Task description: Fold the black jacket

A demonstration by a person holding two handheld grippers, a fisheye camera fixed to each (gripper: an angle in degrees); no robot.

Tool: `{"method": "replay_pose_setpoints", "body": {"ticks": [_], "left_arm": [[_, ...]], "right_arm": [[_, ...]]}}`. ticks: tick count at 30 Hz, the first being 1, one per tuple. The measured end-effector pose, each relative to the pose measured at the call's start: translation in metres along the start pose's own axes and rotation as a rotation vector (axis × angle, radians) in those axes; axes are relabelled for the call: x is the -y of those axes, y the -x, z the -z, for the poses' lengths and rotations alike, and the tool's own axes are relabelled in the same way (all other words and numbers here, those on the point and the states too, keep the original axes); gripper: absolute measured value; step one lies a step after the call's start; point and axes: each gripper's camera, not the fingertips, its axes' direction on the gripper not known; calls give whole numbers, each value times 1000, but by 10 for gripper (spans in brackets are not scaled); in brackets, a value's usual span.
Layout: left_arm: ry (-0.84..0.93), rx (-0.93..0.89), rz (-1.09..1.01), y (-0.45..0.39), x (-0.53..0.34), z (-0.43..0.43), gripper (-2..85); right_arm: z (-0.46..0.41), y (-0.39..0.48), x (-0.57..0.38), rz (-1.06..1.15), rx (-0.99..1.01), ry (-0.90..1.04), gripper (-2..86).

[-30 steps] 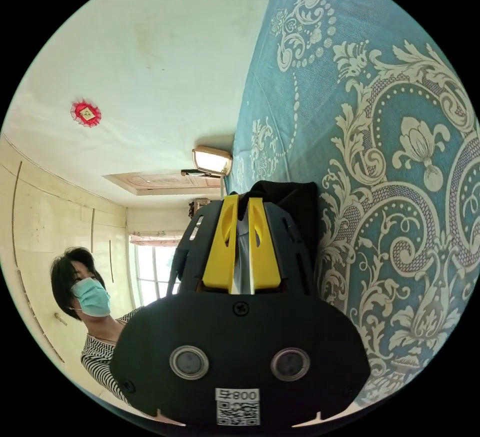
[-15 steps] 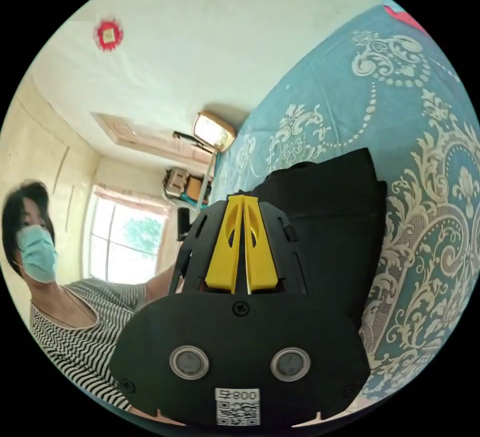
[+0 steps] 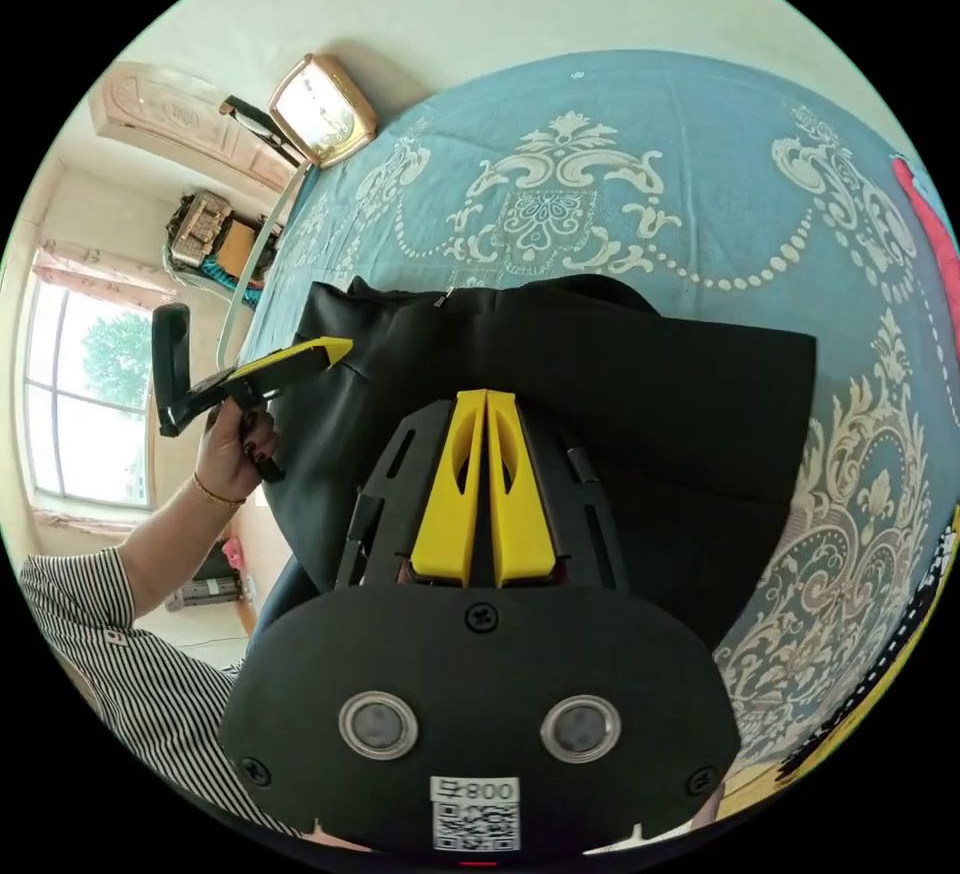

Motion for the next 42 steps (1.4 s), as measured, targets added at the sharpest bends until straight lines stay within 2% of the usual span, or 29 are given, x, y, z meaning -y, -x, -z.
{"method": "replay_pose_setpoints", "body": {"ticks": [1, 3, 6, 9, 12, 15, 17, 20, 25, 30, 34, 36, 39, 42], "left_arm": [[-26, -59, -42, -17, -12, 7, 2], [-21, -54, -115, -44, -31, 9, 2], [48, 37, -231, -80, -58, -10, 2], [170, 188, -310, -92, -73, -49, 2], [177, 154, -263, -85, -76, -58, 2], [188, 124, -206, -81, -77, -46, 2], [91, 131, -213, -86, -93, -18, 1], [43, 113, -223, -87, -124, 4, 2], [174, 181, -206, -67, -160, -18, 2], [163, 129, -127, -43, -163, -1, 2], [58, 108, -50, -12, -196, 49, 4], [10, 100, 45, 16, -220, 72, 7], [-66, 55, 298, 76, -271, 103, 19], [-154, -83, 557, 134, -323, 119, 50]], "right_arm": [[12, 9, -10, 9, -31, -42, 1], [28, 27, -31, 41, -77, -88, 1], [39, 59, -78, 92, -90, -99, 1], [17, 85, -122, 127, -183, -36, 1], [-20, 87, -143, 97, -278, 62, 1], [-17, 89, -143, 48, -226, 37, 1], [9, 111, -153, 73, -270, -75, 0], [23, 130, -179, 90, -309, -127, 0], [-9, 122, -210, 38, -356, -43, 1], [-44, 105, -204, -18, -331, 23, 1], [-44, 111, -206, 8, -354, 29, 1], [-40, 111, -210, -5, -341, 10, 0], [-34, 115, -214, -26, -340, -27, 0], [-27, 127, -217, -19, -317, -74, 0]]}}
